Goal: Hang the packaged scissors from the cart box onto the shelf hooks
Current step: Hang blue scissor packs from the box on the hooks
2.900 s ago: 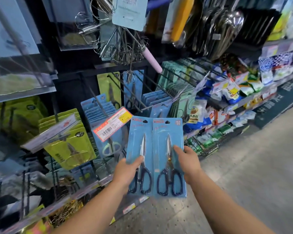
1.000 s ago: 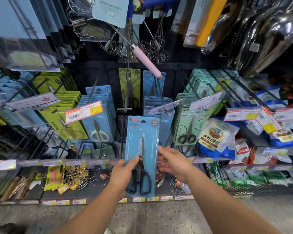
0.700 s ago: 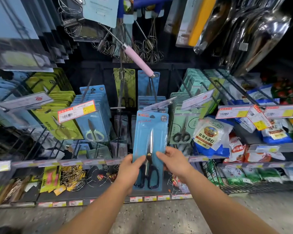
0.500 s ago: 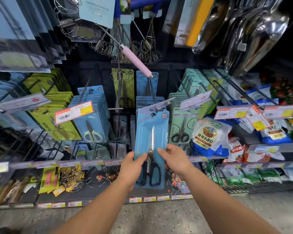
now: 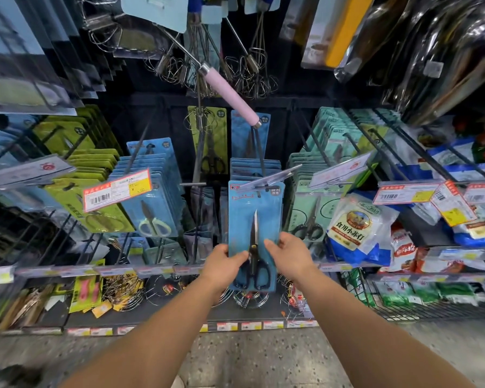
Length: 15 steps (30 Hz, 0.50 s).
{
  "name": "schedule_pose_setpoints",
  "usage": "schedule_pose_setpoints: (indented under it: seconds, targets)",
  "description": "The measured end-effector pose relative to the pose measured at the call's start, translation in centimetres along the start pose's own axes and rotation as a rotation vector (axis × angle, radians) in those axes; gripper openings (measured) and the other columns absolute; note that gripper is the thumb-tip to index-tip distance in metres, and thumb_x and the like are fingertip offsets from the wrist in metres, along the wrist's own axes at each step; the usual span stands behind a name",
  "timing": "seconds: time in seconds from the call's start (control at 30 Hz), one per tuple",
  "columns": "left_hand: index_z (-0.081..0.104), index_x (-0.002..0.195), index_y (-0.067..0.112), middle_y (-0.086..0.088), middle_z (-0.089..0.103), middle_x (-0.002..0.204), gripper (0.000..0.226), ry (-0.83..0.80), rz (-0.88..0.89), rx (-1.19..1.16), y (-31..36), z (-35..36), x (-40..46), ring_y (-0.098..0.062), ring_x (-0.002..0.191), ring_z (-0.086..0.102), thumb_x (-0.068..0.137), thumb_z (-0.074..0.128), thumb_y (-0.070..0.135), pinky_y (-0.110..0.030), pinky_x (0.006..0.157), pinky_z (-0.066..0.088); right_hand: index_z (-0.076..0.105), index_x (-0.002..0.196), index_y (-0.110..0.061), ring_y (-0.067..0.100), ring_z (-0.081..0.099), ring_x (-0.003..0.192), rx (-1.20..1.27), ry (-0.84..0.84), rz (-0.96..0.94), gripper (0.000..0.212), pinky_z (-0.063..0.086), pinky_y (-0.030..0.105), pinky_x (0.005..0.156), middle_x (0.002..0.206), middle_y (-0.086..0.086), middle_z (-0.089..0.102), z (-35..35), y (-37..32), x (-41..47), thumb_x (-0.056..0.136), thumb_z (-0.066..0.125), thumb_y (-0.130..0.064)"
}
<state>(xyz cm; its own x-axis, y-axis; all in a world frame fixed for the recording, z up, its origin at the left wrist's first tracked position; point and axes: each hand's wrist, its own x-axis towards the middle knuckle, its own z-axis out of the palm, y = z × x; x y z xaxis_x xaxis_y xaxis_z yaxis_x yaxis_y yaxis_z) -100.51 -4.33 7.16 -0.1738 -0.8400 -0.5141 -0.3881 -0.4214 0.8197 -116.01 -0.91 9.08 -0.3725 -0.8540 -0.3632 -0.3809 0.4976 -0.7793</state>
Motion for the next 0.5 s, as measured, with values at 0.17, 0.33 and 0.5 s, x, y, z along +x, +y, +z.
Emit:
schedule_pose_setpoints:
  seconds: [0.17, 0.33, 0.5]
  targets:
    - [0.055, 0.130, 0.009, -0.007, 0.067, 0.123, 0.040, -0.025, 0.014, 0.012, 0.9, 0.0, 0.6, -0.015, 0.101, 0.065, 0.093, 0.067, 0.017, -0.018, 0.075, 0.049, 0.059, 0.114, -0.009, 0.024, 0.063, 0.092, -0.068, 0.027, 0.065, 0.030, 0.050, 0.033, 0.081, 0.100, 0.006, 0.067, 0.4, 0.2, 1.7, 0.098, 0.056, -0.034]
    - [0.034, 0.150, 0.015, -0.005, 0.042, 0.152, 0.064, 0.013, 0.020, 0.184, 1.0, -0.5, 0.2, -0.023, 0.133, 0.047, 0.095, 0.064, 0.028, -0.029, 0.102, 0.037, 0.045, 0.140, -0.012, 0.020, 0.062, 0.098, -0.071, 0.053, 0.144, 0.051, 0.048, 0.029, 0.087, 0.128, 0.006, 0.062, 0.2, 0.8, 1.6, 0.096, 0.060, -0.033]
    - [0.036, 0.149, 0.015, -0.007, 0.051, 0.142, 0.058, -0.004, 0.012, 0.272, 0.3, -0.6, -0.1, 0.007, 0.066, 0.041, 0.097, 0.060, 0.029, -0.004, 0.048, 0.032, 0.048, 0.140, -0.012, 0.014, 0.060, 0.071, -0.164, -0.023, 0.179, 0.049, 0.044, 0.024, 0.060, 0.106, 0.007, 0.065, 0.3, 1.8, 0.9, 0.096, 0.059, -0.031]
